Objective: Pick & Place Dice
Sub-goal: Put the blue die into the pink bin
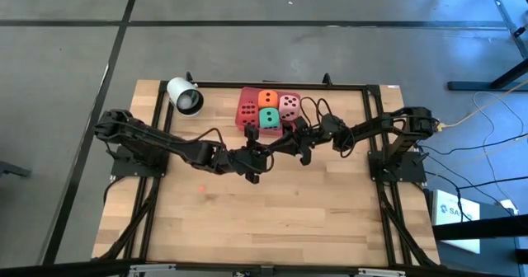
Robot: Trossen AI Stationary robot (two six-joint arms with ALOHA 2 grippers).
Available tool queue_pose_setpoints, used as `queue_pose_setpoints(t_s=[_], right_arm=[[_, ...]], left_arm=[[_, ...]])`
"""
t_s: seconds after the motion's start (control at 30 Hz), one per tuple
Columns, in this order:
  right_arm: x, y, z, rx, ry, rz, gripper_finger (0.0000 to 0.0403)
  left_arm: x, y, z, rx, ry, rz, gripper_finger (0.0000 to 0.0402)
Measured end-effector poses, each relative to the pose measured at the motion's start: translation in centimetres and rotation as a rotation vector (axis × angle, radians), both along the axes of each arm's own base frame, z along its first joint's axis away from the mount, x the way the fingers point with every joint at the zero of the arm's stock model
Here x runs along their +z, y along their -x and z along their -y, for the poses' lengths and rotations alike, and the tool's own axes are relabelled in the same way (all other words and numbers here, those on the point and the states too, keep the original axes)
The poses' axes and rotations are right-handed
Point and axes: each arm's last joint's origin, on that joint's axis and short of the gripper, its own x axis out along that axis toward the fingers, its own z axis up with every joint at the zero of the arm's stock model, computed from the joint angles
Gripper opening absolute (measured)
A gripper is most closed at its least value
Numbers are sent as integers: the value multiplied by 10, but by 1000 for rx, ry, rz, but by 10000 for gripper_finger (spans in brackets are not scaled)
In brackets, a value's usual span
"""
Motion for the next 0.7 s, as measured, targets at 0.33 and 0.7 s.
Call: queue_pose_setpoints(t_s=[0.33,0.7], right_arm=[[-1,0,0,9,0,-14,52],[-2,0,3,-4,21,-7,51]], left_arm=[[-1,-3,-18,21,87,19,20],[0,-4,-22,24,105,31,72]])
